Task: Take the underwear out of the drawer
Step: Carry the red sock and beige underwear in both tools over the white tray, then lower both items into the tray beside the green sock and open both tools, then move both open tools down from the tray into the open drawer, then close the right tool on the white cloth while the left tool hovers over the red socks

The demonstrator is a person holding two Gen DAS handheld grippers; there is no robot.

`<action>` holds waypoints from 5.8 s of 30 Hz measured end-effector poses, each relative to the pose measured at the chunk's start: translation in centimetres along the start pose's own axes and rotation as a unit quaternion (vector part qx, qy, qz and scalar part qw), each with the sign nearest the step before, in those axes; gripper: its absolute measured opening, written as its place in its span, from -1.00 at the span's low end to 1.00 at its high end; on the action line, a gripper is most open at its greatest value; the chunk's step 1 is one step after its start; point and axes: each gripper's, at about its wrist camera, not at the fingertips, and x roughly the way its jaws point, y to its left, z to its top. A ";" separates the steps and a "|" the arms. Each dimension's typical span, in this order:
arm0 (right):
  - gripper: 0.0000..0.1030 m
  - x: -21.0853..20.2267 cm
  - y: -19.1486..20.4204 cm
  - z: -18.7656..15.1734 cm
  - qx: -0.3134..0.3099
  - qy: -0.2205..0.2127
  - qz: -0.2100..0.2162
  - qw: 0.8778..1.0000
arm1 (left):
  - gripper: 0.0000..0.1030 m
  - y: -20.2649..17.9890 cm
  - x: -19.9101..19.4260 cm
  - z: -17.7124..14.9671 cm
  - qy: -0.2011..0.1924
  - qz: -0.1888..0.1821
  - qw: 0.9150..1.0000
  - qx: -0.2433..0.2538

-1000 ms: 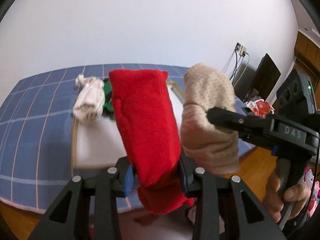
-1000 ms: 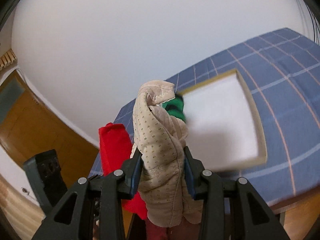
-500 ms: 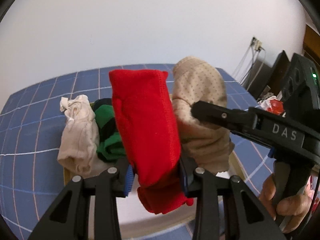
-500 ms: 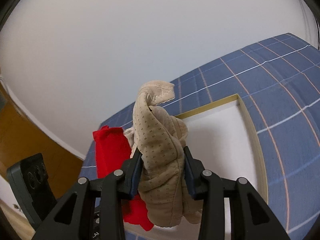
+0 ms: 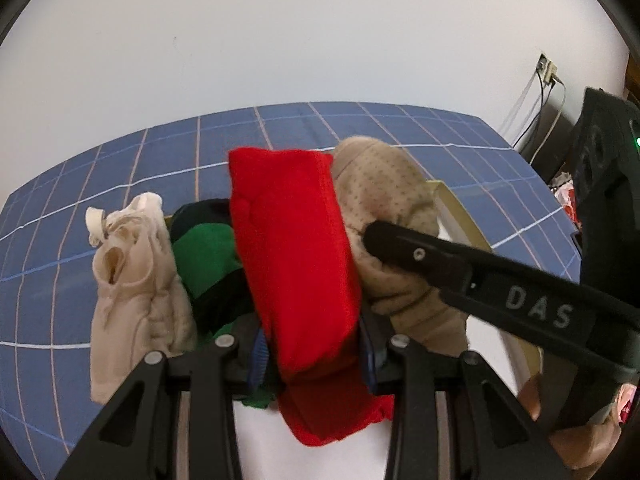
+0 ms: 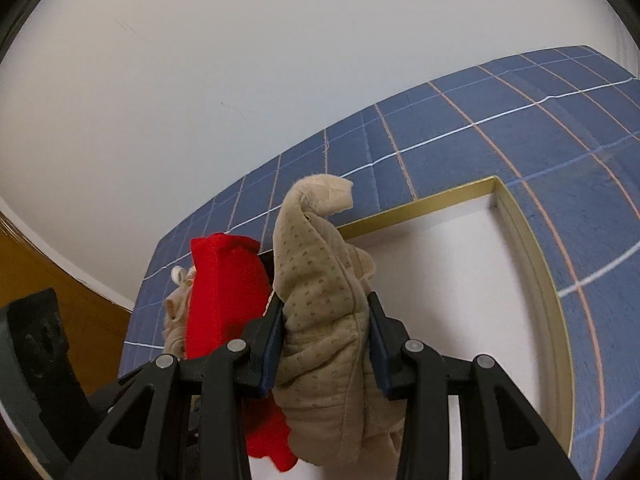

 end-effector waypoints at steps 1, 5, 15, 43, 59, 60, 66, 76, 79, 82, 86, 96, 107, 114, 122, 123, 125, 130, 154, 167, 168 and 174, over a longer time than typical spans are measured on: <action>-0.21 0.3 0.2 0.0 -0.005 0.002 -0.003 1.000 | -0.31 0.1 0.2 -0.1 0.000 0.003 1.000 0.002; -0.21 1.9 -0.1 -0.1 -0.012 0.008 -0.008 1.000 | -0.30 0.2 1.3 -0.2 -0.005 0.012 1.000 0.005; -0.20 4.0 -1.8 0.6 0.028 0.024 0.016 0.999 | -0.17 0.9 2.2 0.3 -0.012 0.013 1.000 -0.020; 0.67 -1.6 -0.1 -0.5 -0.025 -0.058 -0.031 0.998 | 0.46 -0.2 0.5 -0.4 -0.019 0.044 0.998 -0.038; 0.67 -8.8 0.9 -6.5 -0.096 -0.148 -0.044 0.983 | 0.74 -1.0 -6.5 -6.4 -0.099 0.101 0.990 -0.024; 0.67 -9.1 1.0 -7.0 -0.098 -0.150 -0.046 0.983 | 0.74 -1.2 -6.8 -7.0 -0.099 0.095 0.990 -0.026; 0.67 -10.8 1.3 -10.4 -0.126 -0.152 -0.064 0.978 | 0.74 -2.2 -8.0 -9.9 -0.108 0.099 0.989 -0.023; 0.67 -14.2 0.6 -14.4 -0.130 -0.161 -0.053 0.977 | 0.76 -4.0 -10.1 -14.5 -0.122 0.104 0.987 -0.013; 0.67 -15.1 0.2 -15.5 -0.124 -0.156 -0.047 0.979 | 0.77 -4.7 -10.8 -15.9 -0.128 0.106 0.986 -0.006; 0.67 -16.3 -0.2 -16.8 -0.116 -0.150 -0.036 0.981 | 0.84 -5.3 -11.5 -17.2 -0.129 0.110 0.985 0.001; 0.67 -17.8 -0.4 -18.6 -0.121 -0.140 -0.036 0.982 | 0.87 -6.1 -12.4 -19.0 -0.126 0.107 0.986 0.009; 0.67 -19.8 -1.7 -23.8 -0.131 -0.099 -0.046 0.985 | 0.87 -8.5 -13.4 -24.0 -0.106 0.095 0.989 0.036; 0.67 -20.7 -4.2 -29.0 -0.107 -0.076 -0.055 0.990 | 0.87 -8.3 -12.9 -28.7 -0.075 0.082 0.994 0.024; 0.67 -21.3 -6.1 -31.4 -0.091 -0.058 -0.075 0.991 | 0.87 -7.2 -12.9 -32.4 -0.051 0.089 0.995 0.016; 0.67 -20.2 -8.1 -33.4 -0.072 0.009 -0.074 0.995 | 0.87 -5.5 -12.5 -35.7 -0.011 0.089 0.996 0.004; 0.67 -19.7 -8.0 -33.2 -0.077 0.020 -0.081 0.994 | 0.87 -5.1 -12.4 -35.8 -0.007 0.091 0.996 0.002; 0.67 -18.6 -7.6 -32.6 -0.096 0.045 -0.091 0.990 | 0.87 -4.3 -12.1 -35.7 0.002 0.094 0.996 -0.006; 0.67 -14.0 -7.6 -31.5 -0.140 0.134 -0.103 0.976 | 0.87 -1.8 -11.3 -35.3 0.032 0.083 0.995 -0.044; 0.34 -6.4 -8.3 -32.5 -0.226 0.290 -0.199 0.908 | 0.77 -2.4 -5.3 -32.0 0.109 0.067 0.992 -0.010; 0.23 -5.1 0.2 -32.5 -0.377 0.248 -0.106 0.886 | 0.78 1.4 -8.6 -34.4 0.097 0.034 0.992 -0.078; 0.23 -4.4 0.9 -32.7 -0.390 0.249 -0.103 0.881 | 0.78 1.9 -9.0 -34.7 0.095 0.036 0.991 -0.085; 0.23 -0.5 4.7 -34.4 -0.471 0.230 -0.114 0.844 | 0.74 4.8 -11.8 -36.3 0.081 0.008 0.989 -0.123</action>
